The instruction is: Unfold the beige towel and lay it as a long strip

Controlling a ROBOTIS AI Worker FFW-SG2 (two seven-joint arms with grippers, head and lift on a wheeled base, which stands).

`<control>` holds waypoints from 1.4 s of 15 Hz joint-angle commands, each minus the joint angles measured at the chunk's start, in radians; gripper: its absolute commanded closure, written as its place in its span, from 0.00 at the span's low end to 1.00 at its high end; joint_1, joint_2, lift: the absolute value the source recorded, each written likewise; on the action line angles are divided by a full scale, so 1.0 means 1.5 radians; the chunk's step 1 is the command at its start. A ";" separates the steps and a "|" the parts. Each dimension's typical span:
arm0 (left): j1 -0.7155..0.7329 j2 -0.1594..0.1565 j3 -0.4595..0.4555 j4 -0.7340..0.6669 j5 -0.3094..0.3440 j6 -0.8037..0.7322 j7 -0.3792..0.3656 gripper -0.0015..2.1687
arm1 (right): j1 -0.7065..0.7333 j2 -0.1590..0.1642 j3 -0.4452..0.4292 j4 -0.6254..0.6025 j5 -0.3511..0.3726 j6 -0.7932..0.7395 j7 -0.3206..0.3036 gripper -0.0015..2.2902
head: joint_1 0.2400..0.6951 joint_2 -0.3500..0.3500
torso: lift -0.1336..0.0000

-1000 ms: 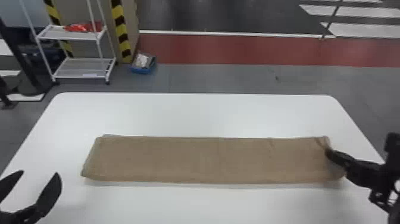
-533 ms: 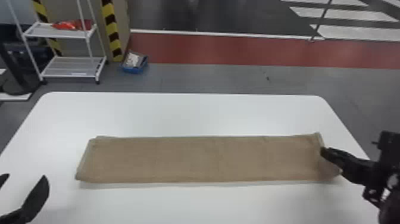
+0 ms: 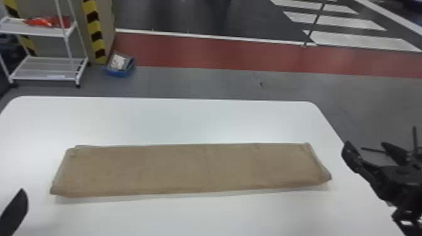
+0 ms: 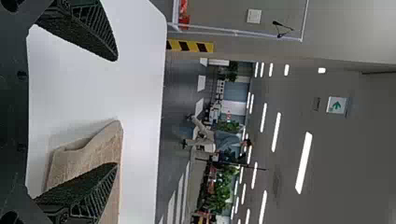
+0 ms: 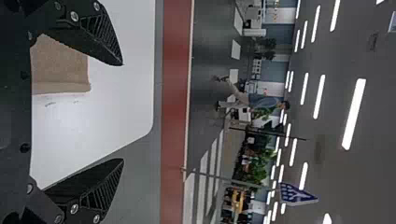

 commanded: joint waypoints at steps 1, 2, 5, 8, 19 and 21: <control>0.002 -0.002 -0.030 -0.003 -0.009 -0.008 0.034 0.04 | 0.131 0.002 0.153 -0.047 0.034 -0.177 -0.098 0.03 | 1.00 0.29 | 0.17; 0.004 -0.002 -0.044 -0.004 -0.017 -0.022 0.057 0.03 | 0.150 0.002 0.210 -0.043 0.080 -0.222 -0.138 0.03 | 1.00 0.33 | 0.17; 0.042 -0.002 -0.104 -0.019 -0.043 -0.127 0.143 0.03 | 0.156 0.002 0.326 0.007 0.132 -0.257 -0.176 0.03 | 1.00 0.55 | 0.17; 0.090 -0.002 -0.189 -0.062 -0.082 -0.180 0.283 0.03 | 0.156 0.002 0.378 0.035 0.155 -0.296 -0.191 0.03 | 1.00 0.66 | 0.17; 0.140 -0.002 -0.270 -0.216 -0.203 0.063 0.441 0.02 | 0.169 0.002 0.437 0.094 0.142 -0.388 -0.210 0.04 | 1.00 0.68 | 0.17; 0.137 -0.002 -0.259 -0.208 -0.190 0.014 0.441 0.02 | 0.168 0.002 0.439 0.094 0.137 -0.377 -0.210 0.04 | 1.00 0.69 | 0.17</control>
